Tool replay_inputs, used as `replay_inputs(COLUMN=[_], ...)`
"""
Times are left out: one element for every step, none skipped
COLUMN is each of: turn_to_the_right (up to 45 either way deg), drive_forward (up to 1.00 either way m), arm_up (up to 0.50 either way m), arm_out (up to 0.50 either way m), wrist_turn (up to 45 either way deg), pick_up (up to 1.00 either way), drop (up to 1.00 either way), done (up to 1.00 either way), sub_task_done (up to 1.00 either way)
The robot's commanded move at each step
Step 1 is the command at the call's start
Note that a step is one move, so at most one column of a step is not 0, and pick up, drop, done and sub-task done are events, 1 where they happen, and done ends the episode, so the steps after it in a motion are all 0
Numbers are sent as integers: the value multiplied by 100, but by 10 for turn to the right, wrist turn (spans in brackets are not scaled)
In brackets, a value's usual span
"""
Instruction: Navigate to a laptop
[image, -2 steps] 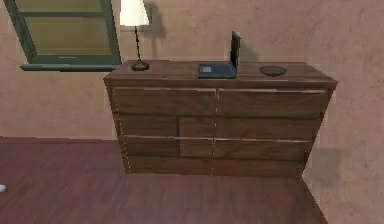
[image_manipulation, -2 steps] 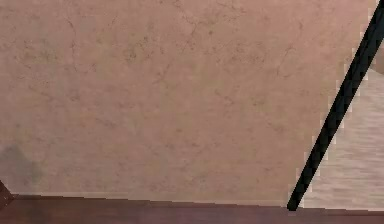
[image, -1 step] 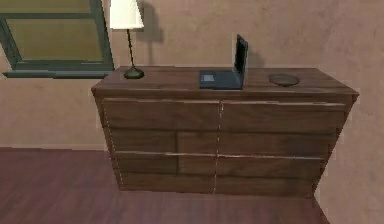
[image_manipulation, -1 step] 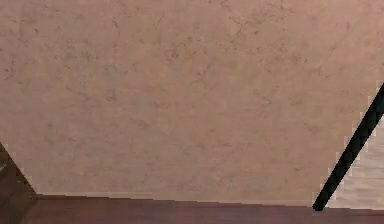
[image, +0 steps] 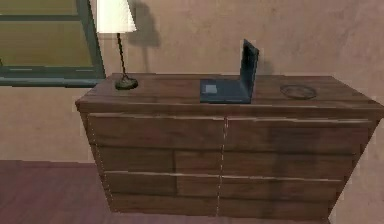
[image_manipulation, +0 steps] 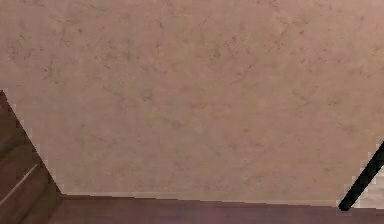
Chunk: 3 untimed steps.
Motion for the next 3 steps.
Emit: replay_inputs(turn_to_the_right=[450, 90, 0], drive_forward=[0, 0, 40], arm_up=[0, 0, 0], arm_out=[0, 0, 0], wrist_turn=[0, 0, 0], pick_up=[0, 0, 0], drop=[0, 0, 0], done=[0, 0, 0], sub_task_done=[0, 0, 0])
